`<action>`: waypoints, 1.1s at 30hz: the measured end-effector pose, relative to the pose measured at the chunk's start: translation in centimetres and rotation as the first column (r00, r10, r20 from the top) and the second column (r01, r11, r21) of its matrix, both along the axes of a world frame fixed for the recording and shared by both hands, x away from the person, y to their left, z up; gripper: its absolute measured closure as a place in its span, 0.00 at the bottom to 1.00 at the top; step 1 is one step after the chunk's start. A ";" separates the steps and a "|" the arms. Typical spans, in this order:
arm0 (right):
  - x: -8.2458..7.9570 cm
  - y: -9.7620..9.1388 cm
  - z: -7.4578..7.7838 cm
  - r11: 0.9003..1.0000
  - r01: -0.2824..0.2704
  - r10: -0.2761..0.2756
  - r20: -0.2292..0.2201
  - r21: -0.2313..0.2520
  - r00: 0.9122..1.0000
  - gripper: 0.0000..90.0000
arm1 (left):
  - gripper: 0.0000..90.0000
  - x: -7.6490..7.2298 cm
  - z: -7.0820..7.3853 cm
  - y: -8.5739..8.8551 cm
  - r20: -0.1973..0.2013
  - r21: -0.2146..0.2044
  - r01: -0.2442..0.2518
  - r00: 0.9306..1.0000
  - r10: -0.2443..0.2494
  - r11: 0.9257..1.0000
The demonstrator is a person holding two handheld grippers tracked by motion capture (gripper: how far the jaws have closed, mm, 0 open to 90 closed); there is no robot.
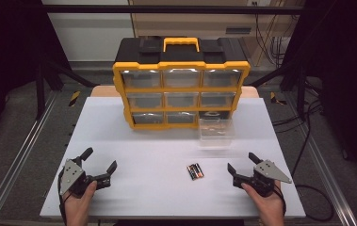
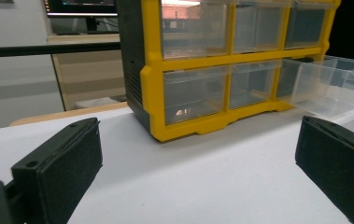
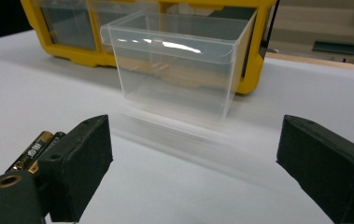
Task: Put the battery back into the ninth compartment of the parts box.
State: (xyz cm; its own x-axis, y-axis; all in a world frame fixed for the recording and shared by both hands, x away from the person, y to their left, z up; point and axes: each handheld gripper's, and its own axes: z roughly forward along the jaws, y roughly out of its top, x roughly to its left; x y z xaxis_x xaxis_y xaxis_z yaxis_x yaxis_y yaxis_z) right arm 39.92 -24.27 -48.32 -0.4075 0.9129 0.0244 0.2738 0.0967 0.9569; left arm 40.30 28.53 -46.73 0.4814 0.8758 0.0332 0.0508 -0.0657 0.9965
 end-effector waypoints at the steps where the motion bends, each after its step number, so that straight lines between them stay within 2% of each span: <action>1: 0.0 0.7 0.2 1.000 -0.009 0.009 -0.008 -0.029 1.000 0.16 | 0.00 0.0 0.0 0.1 -0.002 -0.006 -0.009 1.000 0.009 1.000; 6: 0.0 2.3 0.8 0.997 -0.049 0.046 -0.044 -0.060 0.998 0.19 | 0.01 0.0 0.0 0.2 -0.004 -0.008 -0.019 1.000 0.019 1.000; 7: 0.0 3.3 1.0 0.993 -0.063 0.055 -0.079 -0.102 0.995 0.20 | 0.01 0.0 -0.1 0.3 -0.005 -0.008 -0.021 1.000 0.021 1.000; 8: 0.0 3.3 1.0 0.993 -0.063 0.055 -0.079 -0.102 0.995 0.20 | 0.01 0.0 -0.1 0.3 -0.005 -0.008 -0.021 1.000 0.021 1.000; 9: 0.1 4.3 1.1 0.988 -0.085 0.070 -0.118 -0.130 0.991 0.21 | 0.01 0.0 0.0 0.3 -0.005 -0.009 -0.022 1.000 0.022 1.000; 10: 0.1 4.3 1.1 0.988 -0.085 0.070 -0.118 -0.130 0.991 0.21 | 0.01 0.0 0.0 0.3 -0.005 -0.009 -0.022 1.000 0.022 1.000; 11: 0.3 5.2 1.1 0.984 -0.107 0.084 -0.155 -0.146 0.984 0.21 | 0.01 -0.1 0.0 0.3 -0.005 -0.005 -0.025 1.000 0.025 1.000; 12: 0.4 5.7 1.2 0.981 -0.119 0.092 -0.172 -0.155 0.981 0.22 | 0.01 -0.1 0.0 0.3 -0.005 -0.003 -0.025 1.000 0.025 1.000; 13: 0.4 5.7 1.2 0.981 -0.119 0.092 -0.172 -0.155 0.981 0.22 | 0.01 -0.1 0.0 0.3 -0.005 -0.003 -0.025 1.000 0.025 1.000; 14: 0.5 6.6 1.2 0.976 -0.134 0.100 -0.198 -0.169 0.975 0.22 | 0.01 -0.1 0.0 0.3 -0.005 0.004 -0.028 1.000 0.028 1.000; 15: 0.6 7.0 1.3 0.976 -0.141 0.103 -0.214 -0.167 0.971 0.23 | 0.01 -0.1 0.0 0.3 -0.005 0.008 -0.028 1.000 0.028 1.000; 16: 0.6 7.0 1.3 0.976 -0.141 0.103 -0.214 -0.167 0.971 0.23 | 0.01 -0.1 0.0 0.3 -0.005 0.008 -0.028 1.000 0.028 1.000; 18: 0.9 7.9 1.3 0.973 -0.158 0.114 -0.245 -0.169 0.963 0.24 | 0.01 -0.1 0.0 0.2 -0.004 0.012 -0.029 1.000 0.029 1.000; 21: 1.1 8.4 1.3 0.970 -0.179 0.130 -0.272 -0.165 0.953 0.32 | 0.01 -0.1 0.0 0.2 -0.006 0.014 -0.029 1.000 0.029 0.999; 23: 1.2 8.6 1.4 0.969 -0.181 0.129 -0.283 -0.166 0.950 0.35 | 0.01 -0.1 0.0 0.2 -0.006 0.015 -0.029 1.000 0.029 0.999; 24: 1.3 8.8 1.4 0.969 -0.185 0.131 -0.297 -0.161 0.946 0.41 | 0.01 0.0 0.0 0.2 -0.007 0.016 -0.029 1.000 0.029 0.999; 30: 1.7 9.4 1.3 0.969 -0.185 0.124 -0.329 -0.162 0.936 0.52 | 0.01 0.0 -0.1 0.2 -0.008 0.018 -0.033 0.999 0.034 0.999; 31: 1.8 9.6 1.3 0.971 -0.182 0.120 -0.341 -0.155 0.932 0.57 | 0.01 0.0 -0.1 0.2 -0.008 0.019 -0.033 0.999 0.033 0.999; 33: 1.9 9.7 1.2 0.972 -0.180 0.117 -0.348 -0.154 0.930 0.59 | 0.01 0.0 -0.1 0.2 -0.011 0.020 -0.033 0.999 0.034 0.999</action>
State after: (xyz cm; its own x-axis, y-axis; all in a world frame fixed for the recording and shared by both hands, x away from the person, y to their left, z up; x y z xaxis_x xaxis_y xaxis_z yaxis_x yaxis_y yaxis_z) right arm 41.84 -14.61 -47.09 -0.5354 0.8443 0.0241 0.5435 0.3225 0.7750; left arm 40.29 28.76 -46.81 0.4524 0.8907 0.0458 0.0646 -0.0839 0.9944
